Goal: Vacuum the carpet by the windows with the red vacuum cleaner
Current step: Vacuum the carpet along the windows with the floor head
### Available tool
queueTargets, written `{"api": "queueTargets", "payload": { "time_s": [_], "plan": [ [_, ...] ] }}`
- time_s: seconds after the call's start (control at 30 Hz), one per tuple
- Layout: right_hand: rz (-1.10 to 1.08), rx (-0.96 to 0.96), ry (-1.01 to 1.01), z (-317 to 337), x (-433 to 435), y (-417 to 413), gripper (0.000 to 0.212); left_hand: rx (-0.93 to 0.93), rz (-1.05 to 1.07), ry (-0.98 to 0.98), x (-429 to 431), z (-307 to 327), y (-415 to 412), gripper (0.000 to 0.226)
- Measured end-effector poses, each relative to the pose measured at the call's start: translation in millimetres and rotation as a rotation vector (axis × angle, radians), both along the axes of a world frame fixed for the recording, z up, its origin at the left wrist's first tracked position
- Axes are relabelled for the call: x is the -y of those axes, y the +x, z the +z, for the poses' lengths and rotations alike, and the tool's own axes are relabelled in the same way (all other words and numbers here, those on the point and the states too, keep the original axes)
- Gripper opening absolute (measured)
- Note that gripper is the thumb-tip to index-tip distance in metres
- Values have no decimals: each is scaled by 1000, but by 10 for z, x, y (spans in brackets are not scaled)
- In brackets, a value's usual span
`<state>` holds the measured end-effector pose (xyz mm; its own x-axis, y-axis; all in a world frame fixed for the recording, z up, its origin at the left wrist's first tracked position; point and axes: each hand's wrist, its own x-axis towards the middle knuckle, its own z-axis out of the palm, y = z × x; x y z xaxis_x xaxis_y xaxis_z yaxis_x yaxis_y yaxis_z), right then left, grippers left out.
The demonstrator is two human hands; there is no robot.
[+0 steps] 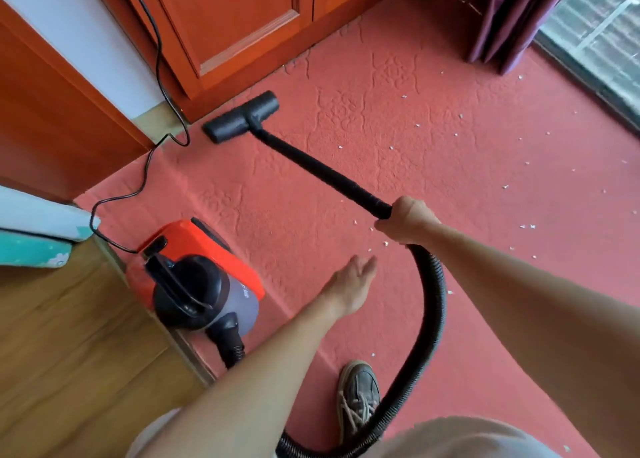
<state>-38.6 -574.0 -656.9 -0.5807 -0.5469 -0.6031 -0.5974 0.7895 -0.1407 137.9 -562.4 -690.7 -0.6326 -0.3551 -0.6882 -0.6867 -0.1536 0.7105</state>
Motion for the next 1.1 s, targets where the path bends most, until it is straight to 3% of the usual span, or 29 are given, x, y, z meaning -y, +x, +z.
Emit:
{"api": "queueTargets", "payload": {
  "time_s": [0.07,0.13,0.3,0.43,0.63,0.83,0.97,1.1],
  "plan": [
    [-238,193,-104,235,27,102,28,-136,23,208,-295,250,-27,82],
    [-495,379,-234,369,45,256,23,-218,146,292,-501,372,-23,79],
    [-906,627,-433,288,68,600,15,-283,591,120,-691,412,188,52],
    [-928,576,-464,91,68,729,19,-291,741,82,-750,415,170,43],
    [-874,595,-444,25,-77,851,18,-200,661,42,-847,360,265,45],
    [-905,761,-379,377,-376,1254,22,-136,608,48,-1055,694,689,53],
    [-1063,976,-545,675,-496,1359,29,-209,599,93,-913,998,716,58],
    [-1048,1097,-743,882,-530,1505,33,-244,573,125,-646,1226,822,60]
  ]
}}
